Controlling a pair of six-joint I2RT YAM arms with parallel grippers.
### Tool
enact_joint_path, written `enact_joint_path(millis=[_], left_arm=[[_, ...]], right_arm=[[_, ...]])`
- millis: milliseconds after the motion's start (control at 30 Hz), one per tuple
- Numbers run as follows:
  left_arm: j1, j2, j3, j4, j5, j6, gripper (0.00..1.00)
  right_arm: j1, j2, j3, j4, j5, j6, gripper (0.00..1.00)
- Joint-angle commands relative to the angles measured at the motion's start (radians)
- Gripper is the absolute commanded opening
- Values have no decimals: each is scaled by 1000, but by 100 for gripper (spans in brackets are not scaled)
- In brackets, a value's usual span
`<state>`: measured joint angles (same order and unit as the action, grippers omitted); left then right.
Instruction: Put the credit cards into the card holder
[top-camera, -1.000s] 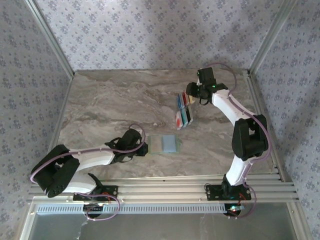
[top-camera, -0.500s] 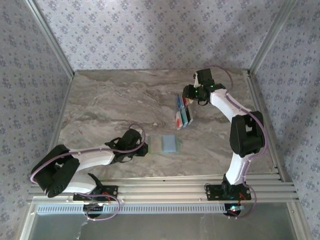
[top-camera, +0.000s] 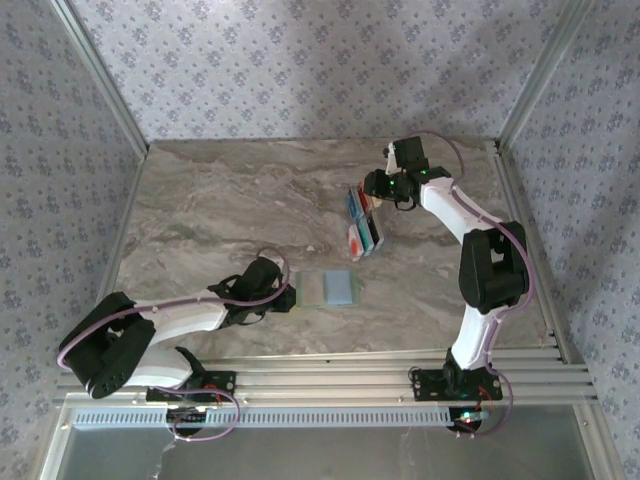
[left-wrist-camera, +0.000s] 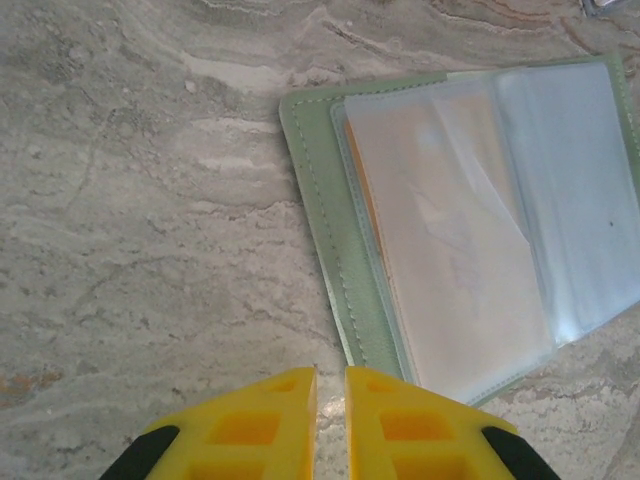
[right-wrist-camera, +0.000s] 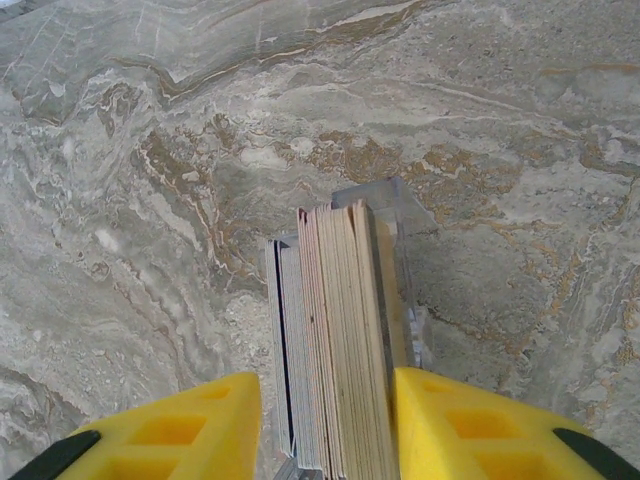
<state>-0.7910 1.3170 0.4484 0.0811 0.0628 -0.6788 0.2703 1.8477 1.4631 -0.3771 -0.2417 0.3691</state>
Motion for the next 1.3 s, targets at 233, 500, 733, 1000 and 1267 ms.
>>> enact_joint_path(millis=[233, 500, 733, 1000, 1267], left_arm=[[8, -12, 6, -18, -7, 13, 15], [7, 1, 11, -18, -4, 15, 15], [6, 3, 15, -21, -4, 16, 15], [7, 10, 18, -23, -3, 18, 15], [7, 9, 18, -26, -5, 21, 15]], right_arm=[[-11, -27, 9, 11, -31, -9, 26], [-14, -37, 5, 13, -35, -7, 21], [-23, -41, 5, 14, -51, -1, 15], [-31, -36, 6, 18, -80, 5, 20], [-54, -13, 9, 39, -176, 35, 23]])
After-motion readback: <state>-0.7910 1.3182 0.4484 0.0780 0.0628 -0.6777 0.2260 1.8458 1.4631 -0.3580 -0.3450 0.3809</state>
